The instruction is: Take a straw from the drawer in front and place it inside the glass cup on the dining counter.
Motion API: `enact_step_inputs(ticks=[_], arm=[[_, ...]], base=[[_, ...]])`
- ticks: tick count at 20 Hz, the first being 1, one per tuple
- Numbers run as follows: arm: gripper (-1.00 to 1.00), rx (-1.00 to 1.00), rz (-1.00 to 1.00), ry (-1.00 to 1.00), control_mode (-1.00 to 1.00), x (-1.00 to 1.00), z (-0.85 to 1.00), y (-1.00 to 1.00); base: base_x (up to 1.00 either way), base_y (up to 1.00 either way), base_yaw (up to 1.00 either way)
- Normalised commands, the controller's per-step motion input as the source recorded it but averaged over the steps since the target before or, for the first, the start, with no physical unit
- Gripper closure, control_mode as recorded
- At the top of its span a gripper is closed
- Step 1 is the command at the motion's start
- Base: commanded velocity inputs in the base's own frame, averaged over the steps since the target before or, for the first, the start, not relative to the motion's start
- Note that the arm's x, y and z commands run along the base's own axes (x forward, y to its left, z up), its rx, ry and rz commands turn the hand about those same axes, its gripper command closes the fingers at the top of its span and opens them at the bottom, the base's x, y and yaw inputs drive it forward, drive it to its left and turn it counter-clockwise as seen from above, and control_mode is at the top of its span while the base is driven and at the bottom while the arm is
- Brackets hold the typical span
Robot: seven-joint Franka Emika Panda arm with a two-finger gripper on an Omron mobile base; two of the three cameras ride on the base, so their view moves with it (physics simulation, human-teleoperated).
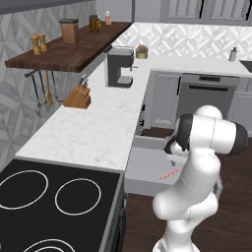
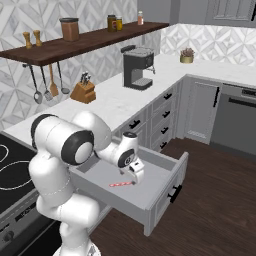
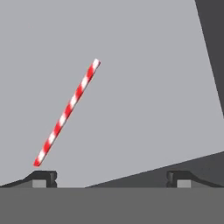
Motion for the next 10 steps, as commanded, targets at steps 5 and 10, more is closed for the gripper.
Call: enact_step_inputs(ticks=[5, 10], arm=[[-1.0, -0.03, -0.22, 0.0, -1.0, 0.28, -0.2, 0.0], [-1.0, -0.01, -0.16, 0.0, -1.0, 0.5, -0.23, 0.0]], base=[[0.0, 0.0, 0.0], [0.0, 0.0, 0.0]])
